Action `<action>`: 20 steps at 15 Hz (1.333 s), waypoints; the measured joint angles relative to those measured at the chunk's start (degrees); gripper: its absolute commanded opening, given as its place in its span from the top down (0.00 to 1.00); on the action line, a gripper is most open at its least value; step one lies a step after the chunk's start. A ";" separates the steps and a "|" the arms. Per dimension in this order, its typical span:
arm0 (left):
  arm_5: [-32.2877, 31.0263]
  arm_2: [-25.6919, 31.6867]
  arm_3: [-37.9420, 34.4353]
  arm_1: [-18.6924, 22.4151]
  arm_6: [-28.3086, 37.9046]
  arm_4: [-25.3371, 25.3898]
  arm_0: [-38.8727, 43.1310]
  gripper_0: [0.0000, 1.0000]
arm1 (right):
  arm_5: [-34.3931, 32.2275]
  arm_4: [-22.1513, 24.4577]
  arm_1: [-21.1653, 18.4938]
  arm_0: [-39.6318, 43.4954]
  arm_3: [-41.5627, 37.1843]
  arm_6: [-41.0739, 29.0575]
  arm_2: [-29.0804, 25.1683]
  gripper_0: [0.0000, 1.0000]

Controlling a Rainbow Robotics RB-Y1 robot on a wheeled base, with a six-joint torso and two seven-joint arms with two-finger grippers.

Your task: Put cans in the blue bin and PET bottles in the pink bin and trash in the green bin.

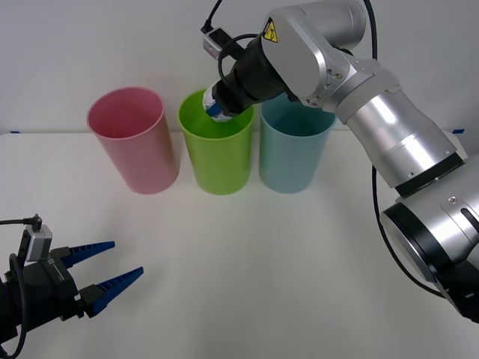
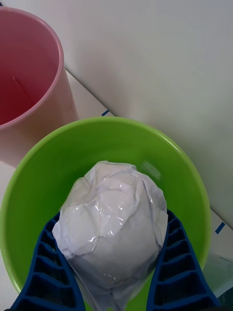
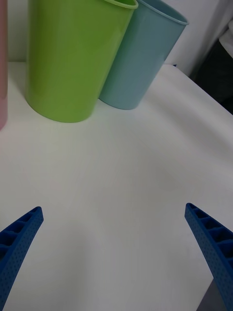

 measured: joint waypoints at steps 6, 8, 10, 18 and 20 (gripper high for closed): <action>0.00 0.00 0.00 0.00 0.00 0.00 0.00 0.00 | 0.17 -0.23 0.06 0.09 0.05 2.12 0.14 0.22; 0.00 0.00 0.00 0.00 0.00 0.00 0.00 0.00 | 0.56 -0.32 0.04 0.21 0.05 3.81 0.16 0.00; 0.00 0.00 0.00 0.00 0.00 0.00 0.00 0.00 | 0.58 -0.25 0.05 0.38 0.05 4.22 0.16 0.00; 0.00 0.00 0.00 0.00 0.00 0.00 0.00 0.00 | 0.59 -0.67 0.02 0.65 0.06 4.41 0.16 0.00; 0.00 0.00 0.00 0.00 0.00 0.00 0.00 0.00 | 0.59 -0.71 0.04 0.65 0.05 4.35 0.07 0.00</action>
